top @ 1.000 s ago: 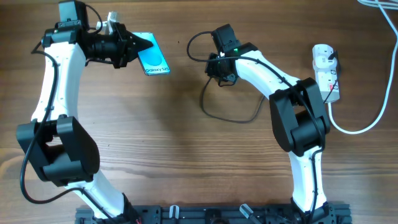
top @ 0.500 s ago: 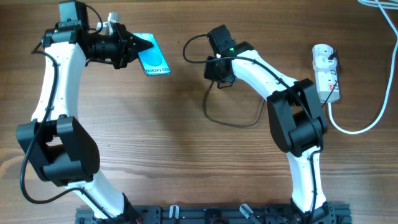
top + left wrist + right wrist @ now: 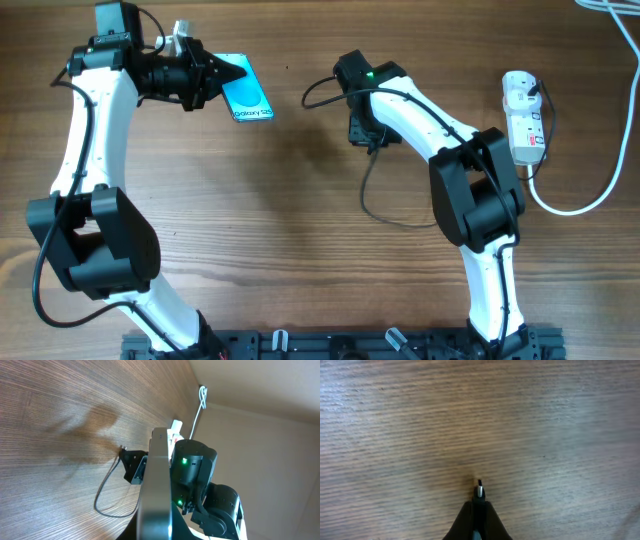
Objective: Plug charger to phone and switch on socket
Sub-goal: 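Move the right gripper to the black cable's USB-C end and grasp it, then lift the cable end with the right gripper toward the phone's bottom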
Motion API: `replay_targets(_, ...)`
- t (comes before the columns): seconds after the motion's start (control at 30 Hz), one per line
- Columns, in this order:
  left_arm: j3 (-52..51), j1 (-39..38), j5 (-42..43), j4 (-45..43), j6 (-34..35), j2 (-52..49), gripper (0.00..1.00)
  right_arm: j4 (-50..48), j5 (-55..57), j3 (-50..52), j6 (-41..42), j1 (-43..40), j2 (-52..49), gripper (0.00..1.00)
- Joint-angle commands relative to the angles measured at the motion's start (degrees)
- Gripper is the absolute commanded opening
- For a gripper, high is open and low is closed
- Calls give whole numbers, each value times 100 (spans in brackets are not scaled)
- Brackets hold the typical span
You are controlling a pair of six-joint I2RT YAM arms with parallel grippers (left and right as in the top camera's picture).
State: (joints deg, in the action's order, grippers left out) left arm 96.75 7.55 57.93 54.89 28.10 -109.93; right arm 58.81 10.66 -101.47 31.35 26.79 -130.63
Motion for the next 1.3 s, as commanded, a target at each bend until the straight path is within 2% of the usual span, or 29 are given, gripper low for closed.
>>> replay_targets(0.0,109,-22,96,-11,-92,129,4,-354,-914,236,-286,-11,-146,5)
replay_targets(0.1,109,-22,96,7,-94,129,4,-448,-1495,448,-273,-39,-181,6)
replay_targets(0.13,109,-22,96,7,-94,129,4,-396,-1622,448,-269,-55,-181,10)
replay_targets(0.3,109,-22,96,9,-94,129,4,-214,-1676,448,-269,-61,-310,15)
replay_targets(0.37,109,-22,96,28,-94,129,4,-212,-1676,448,-271,-61,-310,14)
replay_targets(0.47,109,-22,96,50,-96,129,4,-243,-1676,446,-264,-61,-310,5)
replay_targets(0.6,109,-22,94,48,-96,129,4,-260,-1803,428,-313,-61,-144,4)
replay_targets(0.73,109,-22,98,144,-92,129,4,-433,-3477,431,-1471,-98,855,4)
replay_targets(0.83,109,-33,146,417,-199,129,4,-492,-5685,431,-2492,-365,1792,5)
replay_targets(0.97,109,-131,765,522,-852,129,4,407,-6808,431,-3825,-719,2721,5)
replay_targets(1.03,109,-238,769,540,-894,129,4,1099,-7541,442,-4675,-815,2955,5)
replay_targets(1.13,109,-503,1231,540,-1558,129,4,1965,-8397,577,-5956,-828,3139,5)
replay_targets(1.2,109,-647,1403,538,-1755,129,4,2026,-8723,866,-6245,-828,3154,5)
replay_targets(1.27,109,-774,1491,540,-1897,129,4,1679,-9165,1598,-6457,-828,3154,5)
